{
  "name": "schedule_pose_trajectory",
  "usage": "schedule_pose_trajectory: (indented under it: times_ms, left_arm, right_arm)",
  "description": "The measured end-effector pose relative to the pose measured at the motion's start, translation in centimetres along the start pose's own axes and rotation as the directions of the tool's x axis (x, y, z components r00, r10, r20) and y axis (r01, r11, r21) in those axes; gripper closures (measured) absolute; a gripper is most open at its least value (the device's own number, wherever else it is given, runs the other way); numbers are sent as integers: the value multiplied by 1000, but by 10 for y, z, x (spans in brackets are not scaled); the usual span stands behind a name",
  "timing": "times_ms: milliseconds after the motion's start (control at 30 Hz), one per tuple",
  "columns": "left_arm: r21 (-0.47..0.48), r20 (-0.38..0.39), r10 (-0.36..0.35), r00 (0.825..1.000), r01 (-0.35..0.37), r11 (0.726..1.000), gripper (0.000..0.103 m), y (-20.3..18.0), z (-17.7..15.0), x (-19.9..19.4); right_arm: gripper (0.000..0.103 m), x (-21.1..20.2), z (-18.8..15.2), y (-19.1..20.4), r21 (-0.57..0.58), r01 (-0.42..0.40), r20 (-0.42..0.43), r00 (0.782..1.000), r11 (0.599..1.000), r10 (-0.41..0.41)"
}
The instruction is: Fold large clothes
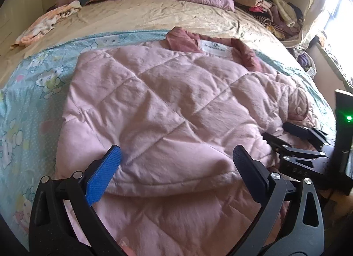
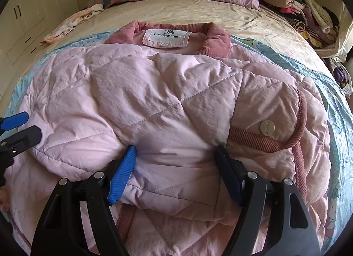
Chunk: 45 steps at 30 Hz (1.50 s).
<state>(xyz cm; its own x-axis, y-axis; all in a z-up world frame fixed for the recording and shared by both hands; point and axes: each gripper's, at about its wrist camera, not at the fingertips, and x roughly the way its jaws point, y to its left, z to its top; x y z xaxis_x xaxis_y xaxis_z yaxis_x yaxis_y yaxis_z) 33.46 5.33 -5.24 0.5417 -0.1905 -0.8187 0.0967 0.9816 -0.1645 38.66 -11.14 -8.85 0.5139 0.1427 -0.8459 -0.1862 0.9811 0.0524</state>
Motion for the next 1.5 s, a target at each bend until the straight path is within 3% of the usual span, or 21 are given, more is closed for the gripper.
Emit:
schedule_pose_trajectory:
  times_ms: [200, 400, 500, 1200, 1500]
  left_arm:
    - [-10, 16, -15, 1000, 15, 1000, 9, -1, -5, -18]
    - [-36, 22, -26, 999, 26, 999, 9, 1, -13, -29]
    - [-41, 30, -29, 999, 30, 999, 9, 1, -17, -34]
    - [-23, 99, 9, 995, -7, 1000, 9, -5, -32, -78]
    - [-17, 125, -8, 992, 10, 1000, 9, -12, -36, -99]
  right_arm:
    - [29, -17, -7, -1, 46, -14, 7, 1000, 999, 13]
    - [10, -36, -17, -7, 110, -61, 2, 998, 992, 61]
    - [8, -43, -22, -5, 109, -74, 4, 997, 991, 74]
    - [7, -123, -37, -4, 136, -143, 135, 983, 980, 125]
    - [4, -158, -41, 1, 119, -158, 189, 973, 980, 134]
